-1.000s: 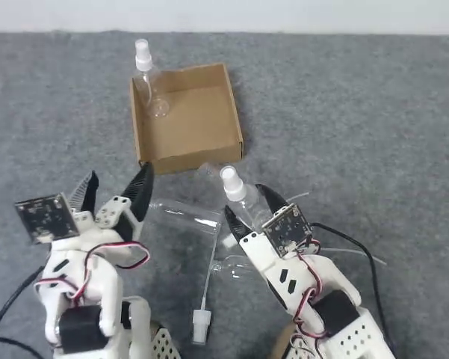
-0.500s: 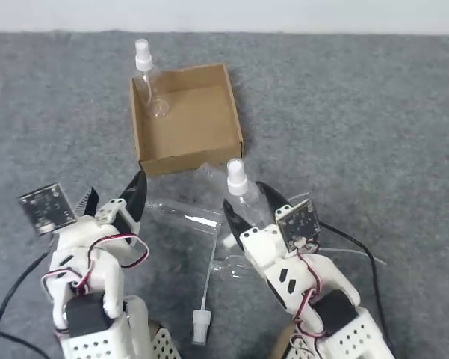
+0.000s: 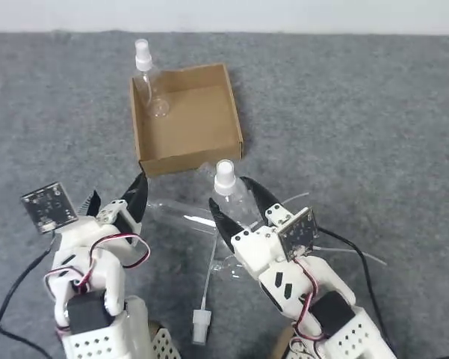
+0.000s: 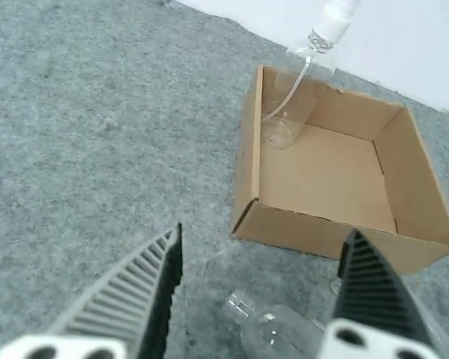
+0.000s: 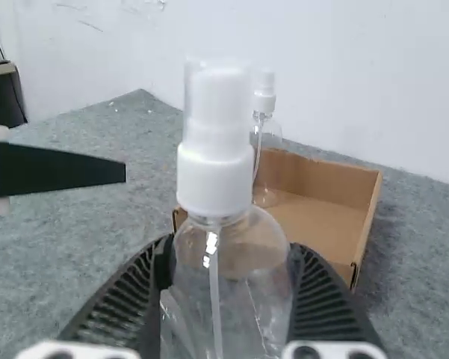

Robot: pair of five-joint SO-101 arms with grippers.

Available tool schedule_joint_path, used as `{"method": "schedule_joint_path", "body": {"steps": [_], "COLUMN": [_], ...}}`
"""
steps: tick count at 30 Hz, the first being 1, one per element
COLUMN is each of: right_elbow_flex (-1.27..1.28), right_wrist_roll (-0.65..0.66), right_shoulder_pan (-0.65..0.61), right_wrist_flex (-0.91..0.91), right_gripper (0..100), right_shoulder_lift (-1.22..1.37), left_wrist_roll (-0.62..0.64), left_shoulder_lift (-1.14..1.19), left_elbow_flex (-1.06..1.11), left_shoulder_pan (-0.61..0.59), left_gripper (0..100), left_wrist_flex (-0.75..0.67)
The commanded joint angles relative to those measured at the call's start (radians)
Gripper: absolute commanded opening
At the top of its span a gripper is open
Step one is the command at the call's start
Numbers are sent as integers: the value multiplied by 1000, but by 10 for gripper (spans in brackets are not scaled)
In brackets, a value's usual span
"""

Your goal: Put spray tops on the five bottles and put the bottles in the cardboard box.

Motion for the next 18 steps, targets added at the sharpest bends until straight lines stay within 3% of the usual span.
{"method": "schedule_joint_path", "body": {"steps": [1, 10, 18], "right_elbow_flex": [25, -18, -109], "right_wrist_roll": [-11, -5, -5], "right_shoulder_pan": [-7, -2, -2], "right_wrist_flex": [-64, -154, -159], "right_gripper": [81, 76, 76], "right_shoulder_lift": [-22, -15, -12], "left_wrist_roll": [15, 15, 15], "left_shoulder_lift": [-8, -8, -8], "left_elbow_flex": [-8, -10, -10], "left_shoulder_pan": [-9, -114, -120], "left_gripper": [313, 313, 313], "left_wrist_flex": [6, 0, 0]}}
